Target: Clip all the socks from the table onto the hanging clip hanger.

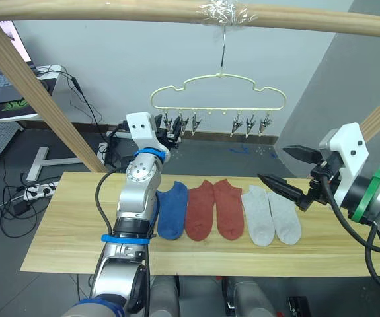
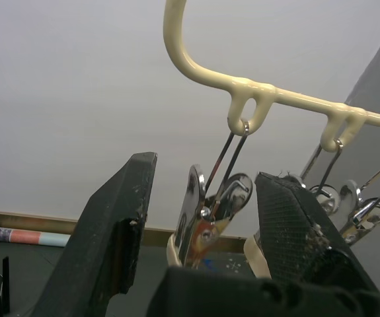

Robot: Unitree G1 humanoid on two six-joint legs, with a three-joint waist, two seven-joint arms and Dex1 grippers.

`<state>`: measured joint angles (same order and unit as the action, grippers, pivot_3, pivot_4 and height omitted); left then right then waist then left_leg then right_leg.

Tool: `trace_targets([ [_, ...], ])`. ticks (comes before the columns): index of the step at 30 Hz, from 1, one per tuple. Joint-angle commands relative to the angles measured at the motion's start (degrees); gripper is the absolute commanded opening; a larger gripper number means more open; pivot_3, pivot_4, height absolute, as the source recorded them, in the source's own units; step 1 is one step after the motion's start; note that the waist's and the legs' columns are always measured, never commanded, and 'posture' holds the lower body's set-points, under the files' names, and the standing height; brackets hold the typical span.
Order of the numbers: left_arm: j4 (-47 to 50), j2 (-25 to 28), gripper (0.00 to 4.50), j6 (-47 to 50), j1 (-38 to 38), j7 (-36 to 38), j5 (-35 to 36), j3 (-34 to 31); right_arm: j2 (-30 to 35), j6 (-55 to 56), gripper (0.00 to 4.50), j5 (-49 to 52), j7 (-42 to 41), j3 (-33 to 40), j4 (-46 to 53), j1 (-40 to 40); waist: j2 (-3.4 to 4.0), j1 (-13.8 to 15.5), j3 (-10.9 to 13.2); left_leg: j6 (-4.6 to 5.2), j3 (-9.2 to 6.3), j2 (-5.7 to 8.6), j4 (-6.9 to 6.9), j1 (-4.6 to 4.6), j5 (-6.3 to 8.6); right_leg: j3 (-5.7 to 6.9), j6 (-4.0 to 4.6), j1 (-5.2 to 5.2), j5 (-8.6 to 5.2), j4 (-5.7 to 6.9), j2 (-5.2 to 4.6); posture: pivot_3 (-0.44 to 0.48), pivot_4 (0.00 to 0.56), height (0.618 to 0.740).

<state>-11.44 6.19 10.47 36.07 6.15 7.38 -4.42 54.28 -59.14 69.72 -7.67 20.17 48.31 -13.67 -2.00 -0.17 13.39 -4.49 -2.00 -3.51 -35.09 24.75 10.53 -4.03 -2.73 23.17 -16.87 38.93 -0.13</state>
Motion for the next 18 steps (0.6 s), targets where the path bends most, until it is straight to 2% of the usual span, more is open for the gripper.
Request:
trace_targets([
  [1,0.54,-0.42,2.67,-1.95,1.66,-0.36,-0.34,0.01,1.06,1.68,4.5,1.64,1.03,2.0,1.6,0.56,-0.01,0.0,0.0,0.0,0.0,0.0,0.0,0.0,0.0,0.0,0.0,0.0,0.0,0.0,0.0,-0.015,0.255,0.74],
  [7,0.13,-0.42,2.67,-2.34,1.87,-0.53,-0.25,0.05,1.87,2.7,4.5,2.61,2.12,2.04,1.67,1.54,-0.02,-0.05,0.02,0.0,0.0,0.0,0.0,0.0,0.0,0.0,-0.09,0.0,-0.05,-0.01,0.0,-0.014,0.255,0.74],
  [10,-0.27,-0.35,2.08,-2.52,1.95,-0.73,-0.4,-0.01,2.06,3.13,4.5,2.83,2.6,1.88,1.63,1.74,-0.02,-0.07,0.02,0.0,0.0,0.0,0.0,0.0,0.0,0.0,-0.25,0.0,-0.14,-0.01,0.0,-0.014,0.255,0.74],
  [15,-0.29,-0.33,0.59,-2.68,1.8,-0.78,-0.39,-0.07,2.26,3.56,4.5,3.1,3.2,1.8,1.64,2.07,-0.02,-0.11,0.02,0.0,0.0,0.0,0.0,0.0,0.0,0.0,-0.26,0.0,-0.15,-0.01,0.0,-0.014,0.255,0.74],
  [17,-0.2,-0.38,0.27,-2.71,1.72,-0.73,-0.3,-0.13,2.35,3.73,4.5,3.2,3.31,1.77,1.69,2.3,-0.02,-0.11,0.02,0.0,0.0,0.0,0.0,0.0,0.0,0.0,-0.26,0.0,-0.15,-0.01,0.0,-0.014,0.255,0.74],
  [18,-0.06,-0.48,0.26,-2.68,1.73,-0.72,-0.19,-0.16,2.41,3.81,4.5,3.2,3.25,1.78,1.62,2.43,-0.02,-0.11,0.02,0.0,0.0,0.0,0.0,0.0,0.0,-0.01,-0.26,0.0,-0.15,-0.01,0.0,-0.012,0.257,0.74],
])
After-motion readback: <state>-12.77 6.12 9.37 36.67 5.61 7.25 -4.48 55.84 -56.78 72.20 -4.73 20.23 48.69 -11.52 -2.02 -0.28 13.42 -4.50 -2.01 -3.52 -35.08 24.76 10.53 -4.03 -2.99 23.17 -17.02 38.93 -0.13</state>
